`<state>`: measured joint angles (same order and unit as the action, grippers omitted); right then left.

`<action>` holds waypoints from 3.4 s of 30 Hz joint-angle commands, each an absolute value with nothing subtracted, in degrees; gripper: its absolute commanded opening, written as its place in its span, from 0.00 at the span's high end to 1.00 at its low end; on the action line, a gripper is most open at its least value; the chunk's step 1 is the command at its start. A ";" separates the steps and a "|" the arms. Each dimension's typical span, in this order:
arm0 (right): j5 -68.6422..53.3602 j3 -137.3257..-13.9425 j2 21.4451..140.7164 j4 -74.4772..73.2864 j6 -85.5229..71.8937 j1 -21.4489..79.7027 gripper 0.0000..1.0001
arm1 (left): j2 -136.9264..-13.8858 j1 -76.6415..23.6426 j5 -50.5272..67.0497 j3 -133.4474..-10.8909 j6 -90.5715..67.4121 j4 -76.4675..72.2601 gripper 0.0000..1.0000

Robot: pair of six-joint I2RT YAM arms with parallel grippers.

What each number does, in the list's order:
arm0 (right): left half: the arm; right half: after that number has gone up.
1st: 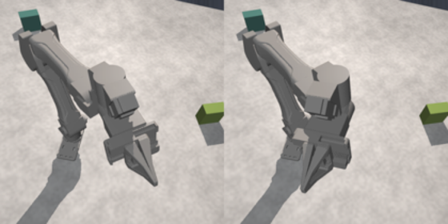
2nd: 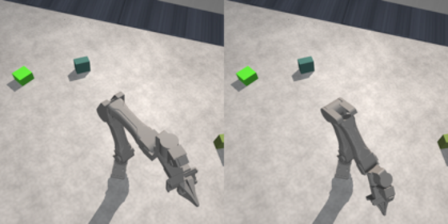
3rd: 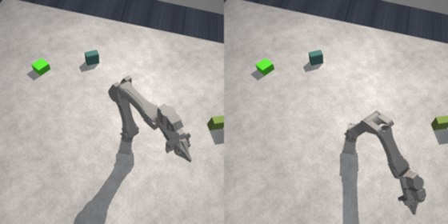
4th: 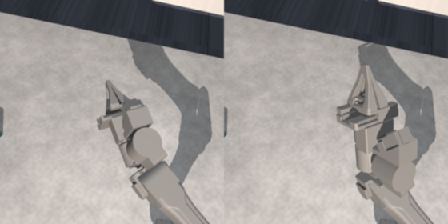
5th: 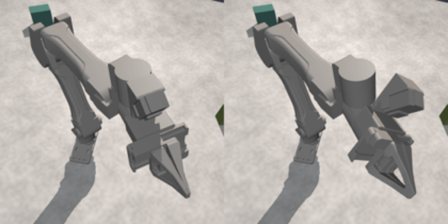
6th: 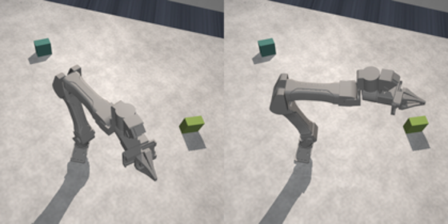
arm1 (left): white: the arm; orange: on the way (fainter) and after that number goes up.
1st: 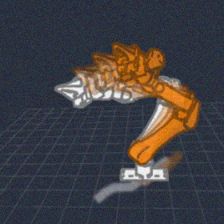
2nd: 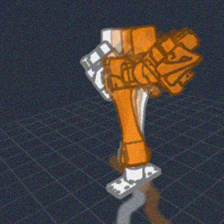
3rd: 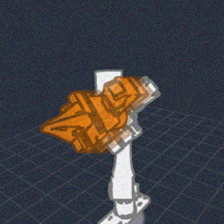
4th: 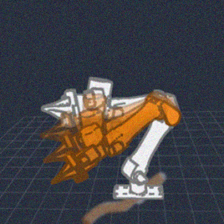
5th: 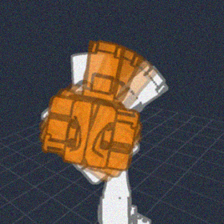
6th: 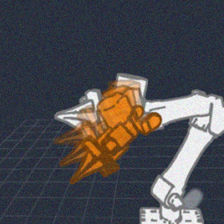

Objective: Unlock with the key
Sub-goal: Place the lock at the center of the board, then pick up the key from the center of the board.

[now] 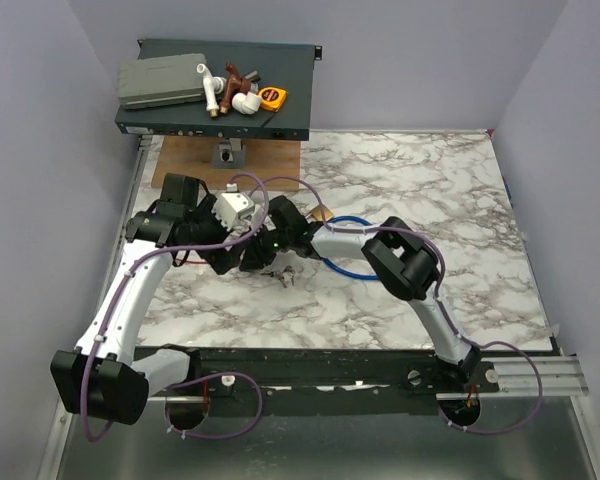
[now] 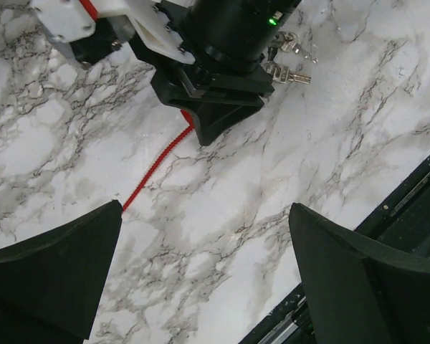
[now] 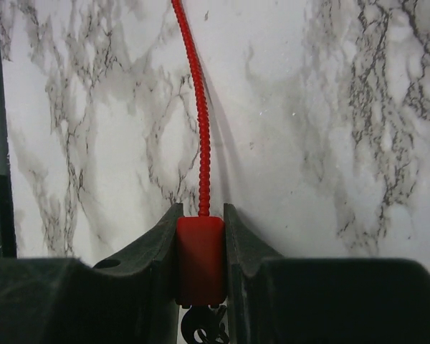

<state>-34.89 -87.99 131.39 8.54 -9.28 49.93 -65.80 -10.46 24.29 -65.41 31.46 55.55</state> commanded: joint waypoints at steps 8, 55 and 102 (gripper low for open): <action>-28.58 -92.30 134.16 7.68 -6.48 50.31 0.45 | -65.00 -10.02 28.08 -61.29 32.76 53.19 0.02; -1.03 -64.63 113.77 4.65 6.69 57.03 0.75 | -69.31 -9.56 30.82 -64.02 28.46 53.69 0.02; -32.72 -56.92 89.01 20.13 -14.76 49.28 0.99 | -70.31 -9.67 55.62 -58.60 52.75 48.80 0.17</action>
<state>-29.26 -55.05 90.32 19.59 -14.17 49.28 -70.50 -9.45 49.63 -56.86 49.12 48.03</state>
